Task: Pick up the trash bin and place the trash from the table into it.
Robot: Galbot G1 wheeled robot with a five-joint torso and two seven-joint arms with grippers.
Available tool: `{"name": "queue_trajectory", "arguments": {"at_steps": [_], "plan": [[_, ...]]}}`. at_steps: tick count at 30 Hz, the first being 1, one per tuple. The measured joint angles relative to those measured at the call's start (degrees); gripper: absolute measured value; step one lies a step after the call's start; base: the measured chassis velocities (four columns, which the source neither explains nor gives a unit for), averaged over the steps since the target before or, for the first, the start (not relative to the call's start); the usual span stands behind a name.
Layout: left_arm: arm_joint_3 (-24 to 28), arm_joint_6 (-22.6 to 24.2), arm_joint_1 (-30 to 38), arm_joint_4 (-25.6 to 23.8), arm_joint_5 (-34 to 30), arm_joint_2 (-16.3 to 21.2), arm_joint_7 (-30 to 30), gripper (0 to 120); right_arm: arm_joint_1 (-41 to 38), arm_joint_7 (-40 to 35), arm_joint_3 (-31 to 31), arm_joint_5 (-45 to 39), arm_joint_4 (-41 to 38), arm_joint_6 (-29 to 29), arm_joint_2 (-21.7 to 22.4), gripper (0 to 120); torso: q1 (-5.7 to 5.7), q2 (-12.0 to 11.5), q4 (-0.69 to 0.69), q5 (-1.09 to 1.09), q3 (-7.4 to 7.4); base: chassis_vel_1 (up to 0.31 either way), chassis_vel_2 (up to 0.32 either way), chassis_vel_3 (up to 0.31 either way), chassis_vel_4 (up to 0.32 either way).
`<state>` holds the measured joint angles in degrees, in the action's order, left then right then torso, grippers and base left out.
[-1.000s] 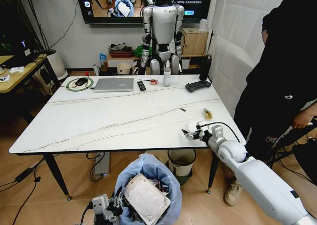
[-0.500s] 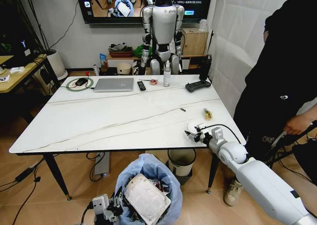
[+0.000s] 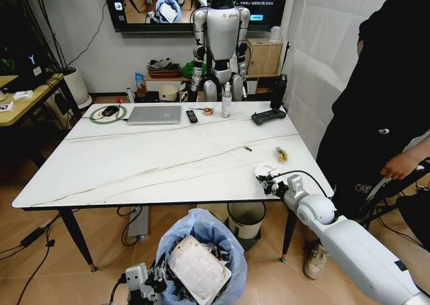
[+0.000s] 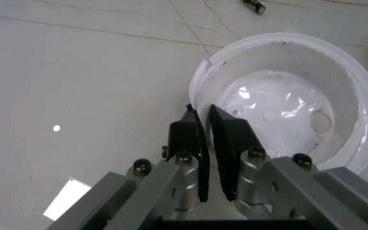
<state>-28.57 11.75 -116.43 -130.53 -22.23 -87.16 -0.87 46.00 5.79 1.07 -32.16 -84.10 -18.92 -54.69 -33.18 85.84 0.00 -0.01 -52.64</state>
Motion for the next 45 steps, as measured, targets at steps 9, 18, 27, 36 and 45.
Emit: {"name": "queue_trajectory", "arguments": {"at_steps": [9, 18, 27, 36, 45], "plan": [[0.3, 0.1, 0.3, 0.2, 0.0, 0.2, 0.0, 0, 3.1, -0.1, -1.7, -3.4, -6.8, 1.5, 1.6, 6, -0.02, 0.0, 0.0, 0.01, -0.01, 0.0, 0.0, 0.0, 0.0], [0.3, 0.1, 0.2, 0.0, -0.2, 0.3, 0.0, 0, 7.6, 2.8, -2.6, -11.2, -21.3, 6.9, 4.3, 1, -0.01, 0.0, 0.0, 0.0, 0.0, 0.0, 0.0, 0.0, 0.0], [-0.1, 0.1, 0.0, -0.2, -0.4, 0.3, 0.0, 0, 10.5, 4.7, 0.2, -17.3, -32.0, 8.7, 6.6, 0, -0.01, 0.0, 0.0, 0.0, 0.0, 0.0, 0.0, 0.0, 0.0], [-0.2, 0.2, 0.2, -0.6, -0.5, 0.0, 0.0, 0, 14.6, 8.3, 9.1, -17.0, -40.5, 10.8, 11.3, 0, -0.01, 0.0, 0.0, 0.0, 0.0, 0.0, 0.0, 0.0, 0.0], [-0.6, 0.3, 0.2, -1.1, -0.6, 0.0, -0.1, 0, 17.3, 10.2, 13.0, -11.3, -39.3, 12.1, 14.6, 0, -0.01, 0.0, 0.0, 0.01, -0.01, 0.0, 0.0, 0.0, 0.0]]}}
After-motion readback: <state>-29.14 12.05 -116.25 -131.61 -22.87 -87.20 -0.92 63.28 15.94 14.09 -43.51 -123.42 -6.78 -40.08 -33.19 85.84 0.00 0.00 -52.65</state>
